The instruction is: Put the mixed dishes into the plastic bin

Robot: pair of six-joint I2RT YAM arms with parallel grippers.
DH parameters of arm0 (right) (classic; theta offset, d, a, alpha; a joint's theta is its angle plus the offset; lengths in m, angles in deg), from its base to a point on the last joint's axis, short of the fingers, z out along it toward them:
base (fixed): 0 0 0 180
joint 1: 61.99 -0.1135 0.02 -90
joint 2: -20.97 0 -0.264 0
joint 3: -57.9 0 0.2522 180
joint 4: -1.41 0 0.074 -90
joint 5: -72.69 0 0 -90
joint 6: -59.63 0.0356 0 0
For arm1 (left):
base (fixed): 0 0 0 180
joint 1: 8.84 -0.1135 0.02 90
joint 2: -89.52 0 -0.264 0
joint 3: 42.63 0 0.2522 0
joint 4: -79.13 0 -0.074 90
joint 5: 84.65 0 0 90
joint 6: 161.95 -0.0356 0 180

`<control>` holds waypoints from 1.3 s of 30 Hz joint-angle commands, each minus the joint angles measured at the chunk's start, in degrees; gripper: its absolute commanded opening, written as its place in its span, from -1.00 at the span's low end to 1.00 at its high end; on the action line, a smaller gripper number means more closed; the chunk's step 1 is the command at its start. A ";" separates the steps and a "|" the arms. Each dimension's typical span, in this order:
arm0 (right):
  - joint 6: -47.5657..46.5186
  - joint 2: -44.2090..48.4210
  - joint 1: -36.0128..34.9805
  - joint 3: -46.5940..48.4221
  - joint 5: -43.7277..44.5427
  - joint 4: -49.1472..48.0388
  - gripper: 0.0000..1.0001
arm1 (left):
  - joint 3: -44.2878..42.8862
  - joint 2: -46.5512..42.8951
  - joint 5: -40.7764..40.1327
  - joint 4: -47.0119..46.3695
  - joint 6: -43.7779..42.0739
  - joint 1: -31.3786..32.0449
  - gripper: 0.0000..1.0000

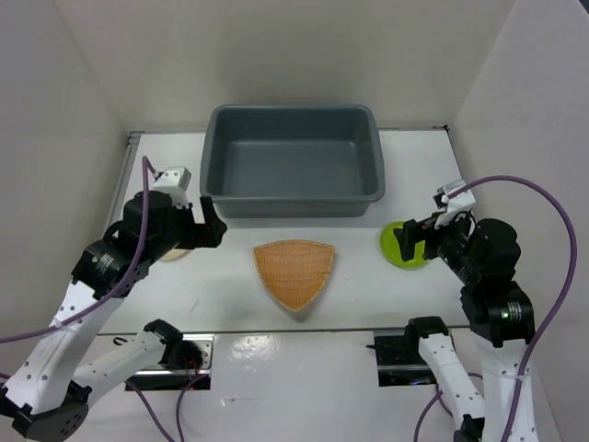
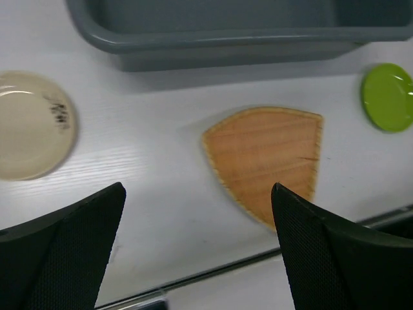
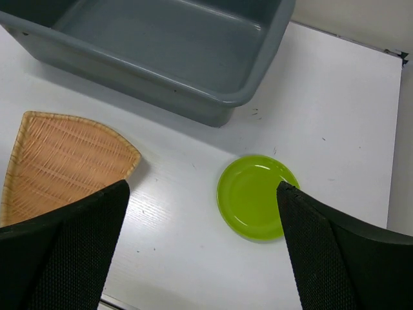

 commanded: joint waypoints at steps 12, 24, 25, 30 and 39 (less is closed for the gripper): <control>-0.91 4.85 2.38 -5.35 -7.40 -8.45 0.98 | 26.42 -3.24 23.94 -17.21 22.68 -0.35 0.99; 0.24 16.01 2.91 -11.59 -8.28 -14.44 0.98 | 41.28 3.62 26.68 -35.13 32.44 -1.49 0.99; 0.24 16.54 2.91 -11.60 -8.28 -14.44 0.98 | 43.64 4.75 29.04 -39.67 33.06 -2.19 0.99; 0.76 16.54 2.91 -11.60 -7.76 -14.96 0.98 | 47.35 10.20 35.02 -52.43 36.32 -4.48 0.99; 0.77 17.60 2.91 -11.60 -7.23 -14.97 0.98 | 41.99 29.37 42.32 -62.55 31.31 -5.01 0.99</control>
